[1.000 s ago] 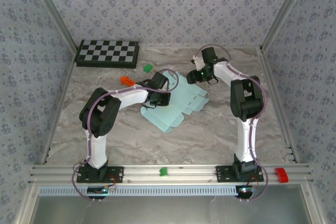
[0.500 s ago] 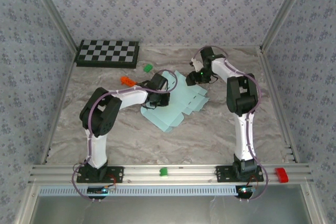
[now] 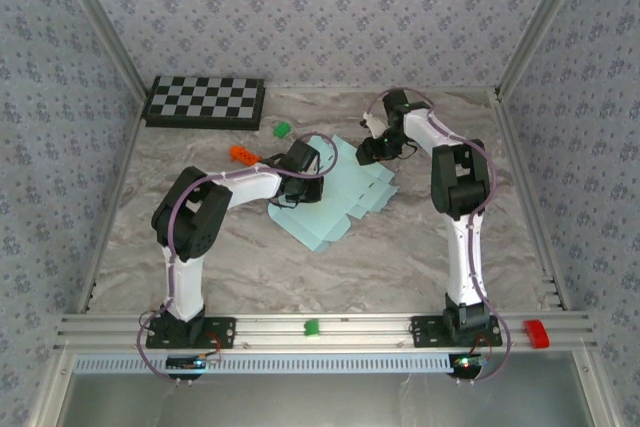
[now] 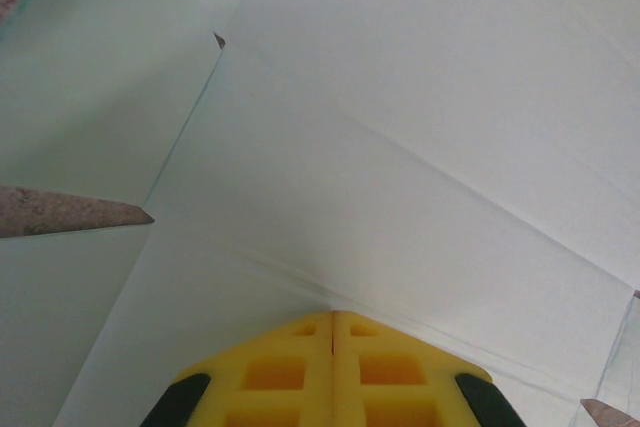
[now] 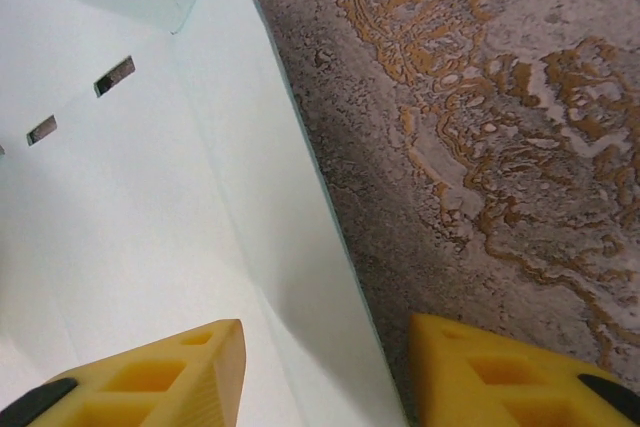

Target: Fold the paper box

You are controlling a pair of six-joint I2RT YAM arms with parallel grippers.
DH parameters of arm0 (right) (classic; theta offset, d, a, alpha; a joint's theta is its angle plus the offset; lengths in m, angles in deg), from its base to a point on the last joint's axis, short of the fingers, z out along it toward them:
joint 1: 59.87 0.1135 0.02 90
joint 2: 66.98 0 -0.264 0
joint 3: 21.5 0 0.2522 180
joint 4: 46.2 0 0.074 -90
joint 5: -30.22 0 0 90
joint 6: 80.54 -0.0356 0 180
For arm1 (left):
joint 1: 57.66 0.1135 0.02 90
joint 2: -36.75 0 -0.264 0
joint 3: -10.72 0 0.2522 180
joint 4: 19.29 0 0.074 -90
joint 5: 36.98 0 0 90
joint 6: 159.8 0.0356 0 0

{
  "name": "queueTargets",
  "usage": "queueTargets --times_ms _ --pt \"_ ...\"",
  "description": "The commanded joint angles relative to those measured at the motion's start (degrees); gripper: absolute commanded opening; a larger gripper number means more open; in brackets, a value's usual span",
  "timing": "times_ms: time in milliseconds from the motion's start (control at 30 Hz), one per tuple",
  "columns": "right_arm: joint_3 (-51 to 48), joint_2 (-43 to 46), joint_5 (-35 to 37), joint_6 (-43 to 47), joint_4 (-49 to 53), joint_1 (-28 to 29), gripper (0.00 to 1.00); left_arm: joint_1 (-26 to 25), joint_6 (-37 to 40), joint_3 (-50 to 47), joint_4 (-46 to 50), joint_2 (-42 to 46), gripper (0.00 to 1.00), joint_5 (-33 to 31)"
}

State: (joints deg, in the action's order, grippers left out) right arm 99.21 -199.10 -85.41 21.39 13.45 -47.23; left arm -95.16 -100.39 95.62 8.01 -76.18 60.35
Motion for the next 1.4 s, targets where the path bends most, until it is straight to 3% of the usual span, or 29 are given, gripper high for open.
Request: queueTargets --times_ms 0,800,1167,1367 --pt "-1.18 2.99 -2.66 3.24 0.00 0.10 0.43 -0.26 -0.35 -1.48 3.69 -0.79 0.00 -0.47" --pt "-14.82 16.93 -1.47 18.53 -13.16 1.90 0.00 -0.28 -0.34 0.43 3.45 0.34 0.01 1.86" --pt "-19.25 22.70 4.47 27.30 -18.61 3.39 0.00 1.37 -1.47 -4.59 2.64 9.26 0.30 -5.21" --pt "-23.40 26.95 5.34 30.28 -25.30 4.38 0.00 2.86 -1.39 -9.46 1.98 11.54 0.31 -4.76"
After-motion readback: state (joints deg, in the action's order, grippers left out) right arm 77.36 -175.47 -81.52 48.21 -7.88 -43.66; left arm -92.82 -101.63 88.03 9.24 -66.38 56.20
